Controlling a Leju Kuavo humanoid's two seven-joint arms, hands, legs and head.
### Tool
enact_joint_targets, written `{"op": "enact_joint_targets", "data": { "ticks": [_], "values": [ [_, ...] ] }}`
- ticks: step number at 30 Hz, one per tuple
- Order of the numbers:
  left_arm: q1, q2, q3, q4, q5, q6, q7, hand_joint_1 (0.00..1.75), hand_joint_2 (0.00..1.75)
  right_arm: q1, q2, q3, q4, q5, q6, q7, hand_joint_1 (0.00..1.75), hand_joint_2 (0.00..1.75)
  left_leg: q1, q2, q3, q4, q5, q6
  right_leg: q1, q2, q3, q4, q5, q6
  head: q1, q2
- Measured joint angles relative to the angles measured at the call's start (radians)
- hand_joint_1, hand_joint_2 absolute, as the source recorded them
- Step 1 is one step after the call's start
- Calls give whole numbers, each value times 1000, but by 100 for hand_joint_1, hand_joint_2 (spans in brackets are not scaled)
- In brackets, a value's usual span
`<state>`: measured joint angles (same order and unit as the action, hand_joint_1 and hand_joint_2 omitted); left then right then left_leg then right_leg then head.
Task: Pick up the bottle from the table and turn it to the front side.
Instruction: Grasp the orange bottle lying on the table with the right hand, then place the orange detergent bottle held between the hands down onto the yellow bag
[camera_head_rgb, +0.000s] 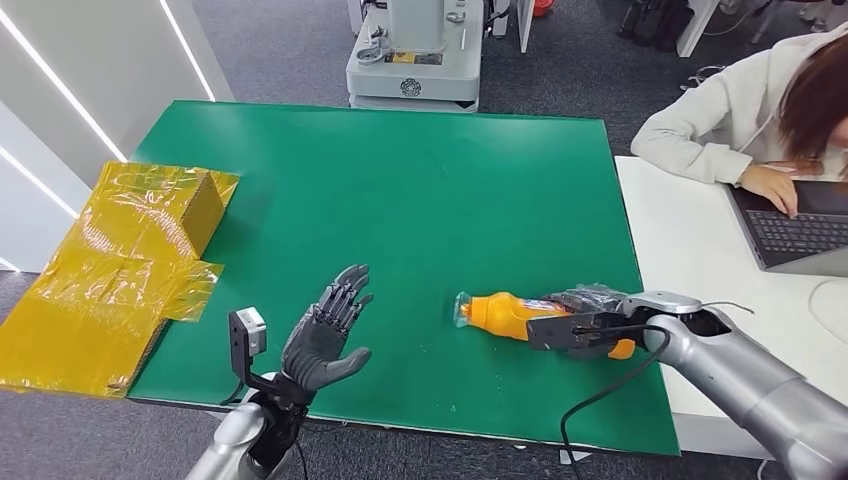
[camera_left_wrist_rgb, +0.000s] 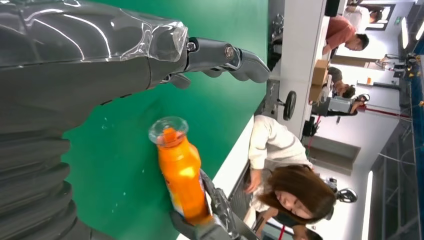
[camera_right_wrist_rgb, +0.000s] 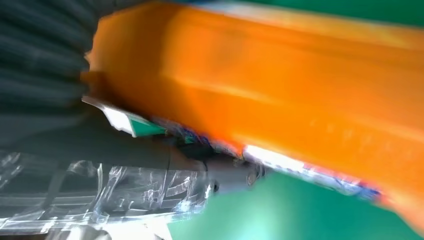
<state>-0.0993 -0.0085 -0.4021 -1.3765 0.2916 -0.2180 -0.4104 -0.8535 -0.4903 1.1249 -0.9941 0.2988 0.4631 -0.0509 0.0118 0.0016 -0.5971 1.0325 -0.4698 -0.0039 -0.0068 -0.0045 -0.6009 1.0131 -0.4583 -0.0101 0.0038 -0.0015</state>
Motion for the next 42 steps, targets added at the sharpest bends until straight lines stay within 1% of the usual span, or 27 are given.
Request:
{"op": "enact_joint_targets", "data": {
  "ticks": [2,5,9,13,17,19,22,24,29,33,37,42],
  "values": [
    [8,0,8,0,-20,11,-13,0,175,45,-1,-36,-8,-77,-77,-49,175,175,0,0,0,0,0,0,0,0,0,0,0,0,0,0],
    [16,1,15,0,-42,32,-31,0,175,130,11,-123,-32,-184,-165,-140,175,175,1,0,0,-1,0,0,1,-1,0,0,-1,-1,0,0],
    [11,1,16,0,-64,61,-35,0,175,259,67,-265,-89,-260,-245,-236,175,175,1,-1,-1,-1,0,0,1,-1,-1,0,-1,-1,0,0],
    [-1,3,16,-7,-86,76,-33,0,175,365,124,-382,-167,-296,-315,-293,175,175,1,-1,-1,-2,0,0,1,-2,-1,1,-1,-1,0,0],
    [-17,10,16,-18,-94,77,-32,0,175,448,165,-459,-236,-316,-353,-336,175,175,1,-1,-1,-2,0,0,1,-1,-1,1,-1,-1,0,0],
    [-39,12,15,-22,-82,53,-22,0,175,475,194,-487,-259,-315,-360,-342,175,175,0,-1,-1,-2,0,-1,1,-1,-1,1,-1,-1,0,0],
    [-96,10,7,-23,-39,-11,25,0,175,485,250,-499,-261,-296,-354,-328,175,175,1,-1,-1,-2,0,-1,1,-1,-1,1,-1,-1,0,0],
    [-142,3,-2,-22,-15,-35,55,0,175,480,292,-495,-244,-284,-343,-323,175,175,1,-1,0,-1,1,-2,1,-1,-1,1,-1,-2,0,0],
    [-262,-23,-43,-9,32,-40,103,0,175,429,392,-471,-153,-249,-315,-305,175,175,1,0,0,-1,2,-2,1,0,-1,2,0,-2,0,0],
    [-342,-45,-73,9,51,-23,130,0,175,377,469,-442,-63,-216,-322,-287,175,175,1,0,0,-1,2,-2,1,0,-2,2,0,-2,0,0],
    [-389,-62,-96,27,47,-7,151,0,175,327,517,-418,20,-176,-342,-276,175,175,1,0,-1,-1,2,-2,1,0,-2,2,0,-2,0,0],
    [-445,-72,-122,88,-13,43,154,0,175,297,550,-395,92,-132,-388,-267,175,175,0,0,-1,-1,2,-2,1,0,-2,2,-1,-2,0,0]
  ]
}}
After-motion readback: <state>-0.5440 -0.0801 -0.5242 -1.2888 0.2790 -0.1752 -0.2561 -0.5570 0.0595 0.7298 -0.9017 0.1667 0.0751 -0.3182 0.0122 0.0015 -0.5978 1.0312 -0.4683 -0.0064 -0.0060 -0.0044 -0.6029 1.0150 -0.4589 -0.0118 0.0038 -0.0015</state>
